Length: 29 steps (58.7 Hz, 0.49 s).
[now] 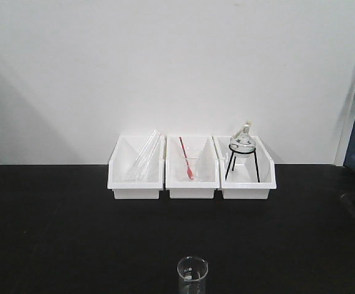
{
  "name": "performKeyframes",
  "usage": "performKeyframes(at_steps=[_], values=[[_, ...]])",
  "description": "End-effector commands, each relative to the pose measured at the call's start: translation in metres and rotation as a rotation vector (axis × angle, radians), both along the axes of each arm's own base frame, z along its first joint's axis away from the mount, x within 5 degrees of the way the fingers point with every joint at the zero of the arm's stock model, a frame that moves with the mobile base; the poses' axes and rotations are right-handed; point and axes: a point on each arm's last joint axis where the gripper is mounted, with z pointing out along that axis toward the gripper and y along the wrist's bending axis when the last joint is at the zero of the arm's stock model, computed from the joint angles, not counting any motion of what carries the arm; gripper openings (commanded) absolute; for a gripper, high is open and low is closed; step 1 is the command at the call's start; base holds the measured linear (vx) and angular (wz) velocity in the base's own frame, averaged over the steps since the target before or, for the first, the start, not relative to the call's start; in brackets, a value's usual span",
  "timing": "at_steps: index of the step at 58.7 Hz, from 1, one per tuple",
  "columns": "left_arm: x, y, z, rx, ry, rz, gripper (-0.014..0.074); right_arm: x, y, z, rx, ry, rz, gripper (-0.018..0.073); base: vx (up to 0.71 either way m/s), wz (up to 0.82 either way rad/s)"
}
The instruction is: Pick beaker and place in left cabinet
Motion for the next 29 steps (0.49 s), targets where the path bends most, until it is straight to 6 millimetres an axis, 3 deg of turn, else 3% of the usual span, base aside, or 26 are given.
performKeyframes(at_steps=[1, 29], values=[[-0.0015, 0.0004, 0.0030, -0.032, -0.084, -0.003, 0.0001, -0.0004, 0.0002, 0.0063, -0.012, -0.089, 0.000, -0.0006, 0.00, 0.00], [-0.0015, 0.0004, 0.0030, -0.032, -0.084, -0.003, 0.0001, -0.0005, 0.0006, 0.0113, -0.010, -0.140, 0.005, -0.0006, 0.00, 0.00]])
